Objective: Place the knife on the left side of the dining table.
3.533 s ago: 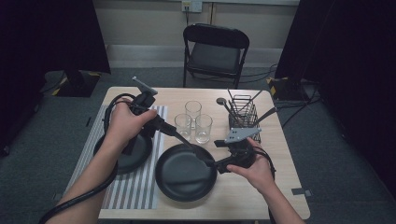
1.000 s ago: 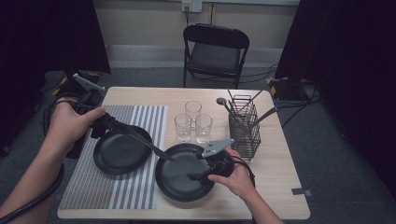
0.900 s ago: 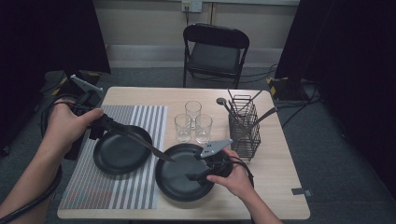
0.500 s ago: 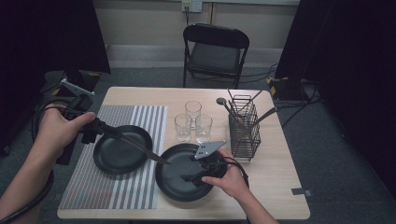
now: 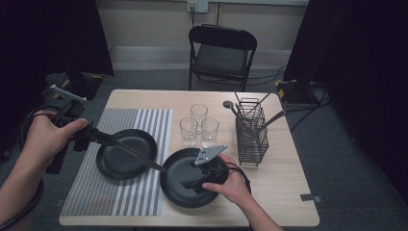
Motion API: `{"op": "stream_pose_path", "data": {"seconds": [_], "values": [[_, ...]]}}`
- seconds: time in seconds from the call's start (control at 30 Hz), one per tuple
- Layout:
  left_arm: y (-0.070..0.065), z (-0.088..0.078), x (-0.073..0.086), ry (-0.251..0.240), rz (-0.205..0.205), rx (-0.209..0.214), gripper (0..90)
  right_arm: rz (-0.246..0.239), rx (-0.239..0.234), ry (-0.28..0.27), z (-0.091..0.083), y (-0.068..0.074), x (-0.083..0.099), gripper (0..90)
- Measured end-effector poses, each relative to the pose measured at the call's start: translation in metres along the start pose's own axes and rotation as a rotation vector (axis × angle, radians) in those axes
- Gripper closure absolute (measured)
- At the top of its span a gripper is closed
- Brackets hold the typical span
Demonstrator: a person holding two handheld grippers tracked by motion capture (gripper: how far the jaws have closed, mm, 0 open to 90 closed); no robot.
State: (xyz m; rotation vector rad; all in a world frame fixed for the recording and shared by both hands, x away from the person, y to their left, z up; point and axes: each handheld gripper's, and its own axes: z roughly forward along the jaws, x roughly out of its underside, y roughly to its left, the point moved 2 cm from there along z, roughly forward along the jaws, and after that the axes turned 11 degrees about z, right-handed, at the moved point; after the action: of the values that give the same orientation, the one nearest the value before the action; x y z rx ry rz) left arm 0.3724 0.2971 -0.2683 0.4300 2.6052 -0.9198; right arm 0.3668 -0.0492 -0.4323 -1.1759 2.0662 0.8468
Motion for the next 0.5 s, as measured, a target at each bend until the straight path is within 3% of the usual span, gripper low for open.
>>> {"op": "stream_pose_path", "data": {"seconds": [0.27,0.5], "values": [[0.008,-0.006,0.005,0.002,-0.009,-0.018,83.8,0.0,-0.014,-0.01,0.006,0.002,-0.002,22.9],[0.012,-0.012,0.009,-0.006,-0.024,-0.008,83.7,-0.005,-0.026,-0.005,0.013,0.004,-0.004,22.9]]}}
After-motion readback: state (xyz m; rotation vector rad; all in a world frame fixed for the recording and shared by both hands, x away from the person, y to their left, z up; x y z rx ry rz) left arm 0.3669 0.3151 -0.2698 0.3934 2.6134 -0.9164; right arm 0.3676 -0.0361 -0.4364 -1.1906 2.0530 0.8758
